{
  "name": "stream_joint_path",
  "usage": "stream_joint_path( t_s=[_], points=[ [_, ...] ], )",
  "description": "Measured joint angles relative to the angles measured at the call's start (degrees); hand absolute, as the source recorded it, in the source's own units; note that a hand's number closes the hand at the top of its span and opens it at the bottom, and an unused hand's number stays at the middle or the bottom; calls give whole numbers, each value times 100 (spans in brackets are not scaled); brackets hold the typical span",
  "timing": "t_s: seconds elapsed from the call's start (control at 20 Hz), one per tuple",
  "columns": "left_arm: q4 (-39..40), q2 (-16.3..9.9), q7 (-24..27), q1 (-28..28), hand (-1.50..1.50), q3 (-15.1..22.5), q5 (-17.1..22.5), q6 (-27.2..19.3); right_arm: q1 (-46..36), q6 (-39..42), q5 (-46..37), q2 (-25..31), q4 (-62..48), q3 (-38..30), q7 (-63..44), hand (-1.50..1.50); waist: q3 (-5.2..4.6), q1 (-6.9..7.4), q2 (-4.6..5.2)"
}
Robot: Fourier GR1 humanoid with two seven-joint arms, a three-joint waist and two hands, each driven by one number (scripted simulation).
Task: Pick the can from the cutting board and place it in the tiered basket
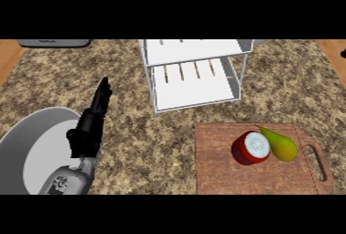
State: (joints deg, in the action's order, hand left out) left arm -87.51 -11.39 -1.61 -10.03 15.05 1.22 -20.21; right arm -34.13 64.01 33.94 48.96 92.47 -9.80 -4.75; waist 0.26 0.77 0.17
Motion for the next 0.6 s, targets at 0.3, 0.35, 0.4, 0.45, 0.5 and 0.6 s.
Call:
stream_joint_path(
  t_s=[0.3,0.35,0.4,0.45,0.5,0.6],
  points=[
    [15,15,54,15,0,-57,1,51,276,41,-1238,-364,1017,-1,150,-150,-8,-9,7],
    [18,49,47,26,0,-39,-29,23,413,52,-1425,-437,1191,-12,206,-150,-8,-21,6],
    [-82,60,31,121,0,5,-58,7,464,68,-1547,-451,1264,-38,270,-150,-8,-12,3],
    [-116,27,-22,90,0,-38,-42,39,491,67,-1737,-529,1337,-11,311,-150,-9,-6,4],
    [-57,41,30,71,0,-63,-43,52,524,58,-1850,-560,1444,26,330,-150,-11,-15,4],
    [-159,34,-6,149,0,-34,-80,60,615,22,-2171,-658,1636,103,410,-150,-12,-2,4]
  ],
)
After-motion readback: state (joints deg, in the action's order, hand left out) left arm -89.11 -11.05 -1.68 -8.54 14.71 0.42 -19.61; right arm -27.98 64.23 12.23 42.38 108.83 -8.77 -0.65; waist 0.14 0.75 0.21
